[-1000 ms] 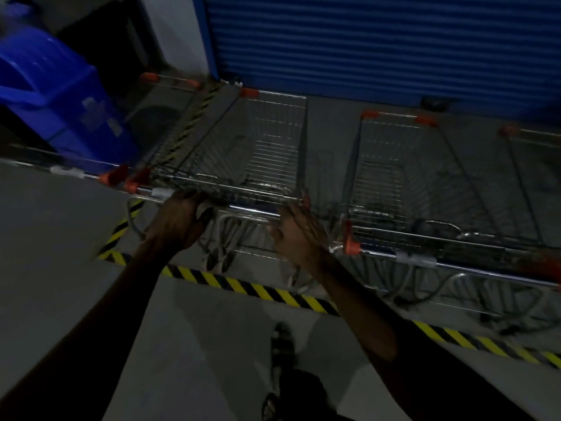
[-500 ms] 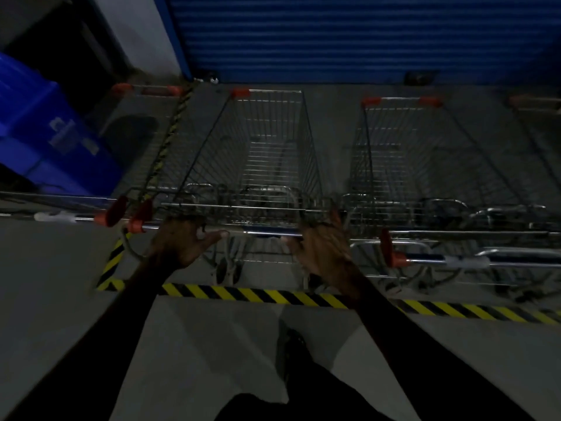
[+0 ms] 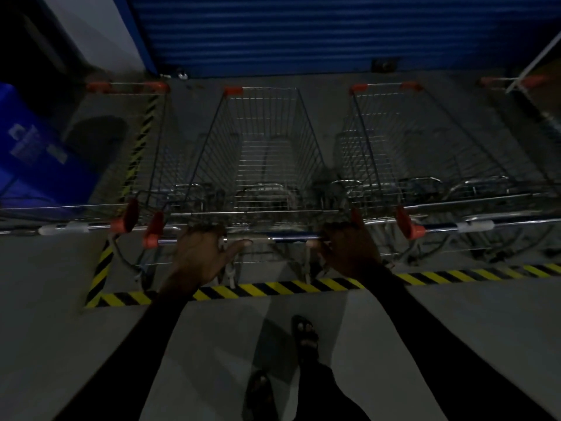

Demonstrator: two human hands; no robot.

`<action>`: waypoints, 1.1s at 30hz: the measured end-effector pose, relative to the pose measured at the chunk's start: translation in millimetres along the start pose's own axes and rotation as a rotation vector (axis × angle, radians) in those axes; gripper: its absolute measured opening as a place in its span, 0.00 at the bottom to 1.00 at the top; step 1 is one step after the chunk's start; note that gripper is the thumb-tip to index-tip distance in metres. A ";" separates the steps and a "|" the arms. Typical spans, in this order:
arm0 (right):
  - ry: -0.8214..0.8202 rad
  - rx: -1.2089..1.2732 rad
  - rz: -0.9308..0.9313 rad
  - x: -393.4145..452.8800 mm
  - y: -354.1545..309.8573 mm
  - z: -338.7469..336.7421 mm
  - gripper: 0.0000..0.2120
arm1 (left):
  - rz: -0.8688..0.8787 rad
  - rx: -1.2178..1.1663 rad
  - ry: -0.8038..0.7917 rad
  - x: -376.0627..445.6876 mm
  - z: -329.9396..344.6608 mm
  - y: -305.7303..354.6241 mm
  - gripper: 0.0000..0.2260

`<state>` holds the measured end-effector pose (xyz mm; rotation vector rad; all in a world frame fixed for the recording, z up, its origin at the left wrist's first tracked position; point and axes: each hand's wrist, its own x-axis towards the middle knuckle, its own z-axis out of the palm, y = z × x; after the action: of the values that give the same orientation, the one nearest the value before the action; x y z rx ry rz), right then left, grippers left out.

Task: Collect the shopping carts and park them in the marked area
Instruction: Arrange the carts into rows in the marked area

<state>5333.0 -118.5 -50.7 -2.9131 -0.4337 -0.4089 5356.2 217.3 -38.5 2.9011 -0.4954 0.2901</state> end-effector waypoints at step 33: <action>-0.007 0.038 0.022 21.7 5.3 -6.9 0.25 | -0.145 -0.119 -0.151 3.7 -16.2 1.7 0.35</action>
<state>5352.9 -119.3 -38.5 -2.8804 -0.4060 -0.3830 5356.5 218.0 -21.8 2.8360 -0.3110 0.0200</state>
